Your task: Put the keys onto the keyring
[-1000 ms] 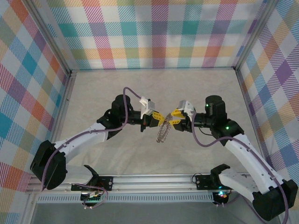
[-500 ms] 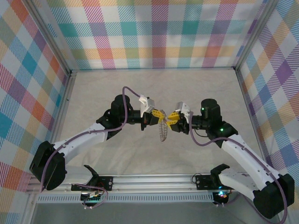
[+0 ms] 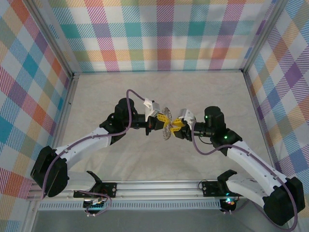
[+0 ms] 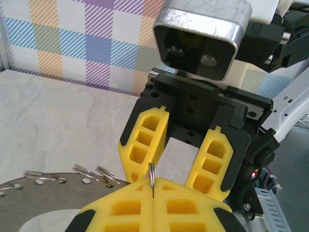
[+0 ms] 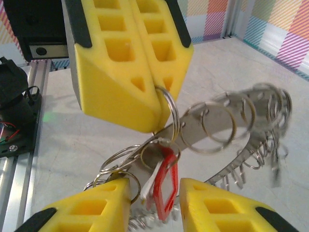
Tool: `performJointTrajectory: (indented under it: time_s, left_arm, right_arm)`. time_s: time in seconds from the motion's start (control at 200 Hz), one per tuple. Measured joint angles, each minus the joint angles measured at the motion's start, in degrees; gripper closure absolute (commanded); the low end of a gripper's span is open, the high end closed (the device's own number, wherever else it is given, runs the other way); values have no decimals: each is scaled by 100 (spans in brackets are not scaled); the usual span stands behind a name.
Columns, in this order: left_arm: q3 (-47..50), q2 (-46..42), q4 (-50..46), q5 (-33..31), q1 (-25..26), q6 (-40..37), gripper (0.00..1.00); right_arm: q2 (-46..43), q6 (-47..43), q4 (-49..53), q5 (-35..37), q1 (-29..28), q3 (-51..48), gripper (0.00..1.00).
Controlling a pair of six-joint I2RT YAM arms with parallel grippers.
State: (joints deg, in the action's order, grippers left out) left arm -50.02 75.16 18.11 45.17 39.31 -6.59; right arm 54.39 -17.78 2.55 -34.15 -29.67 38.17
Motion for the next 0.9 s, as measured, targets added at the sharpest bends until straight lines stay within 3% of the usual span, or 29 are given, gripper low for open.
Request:
performJointTrajectory:
  time_s: [0.195, 0.9]
  left_arm:
    - [0, 11, -17, 46, 0, 0, 100]
    - [-4, 87, 11, 142, 0, 2, 100]
  right_arm:
    - [-437, -11, -96, 184, 0, -286, 59]
    - [-739, -105, -7, 332, 0, -551, 56]
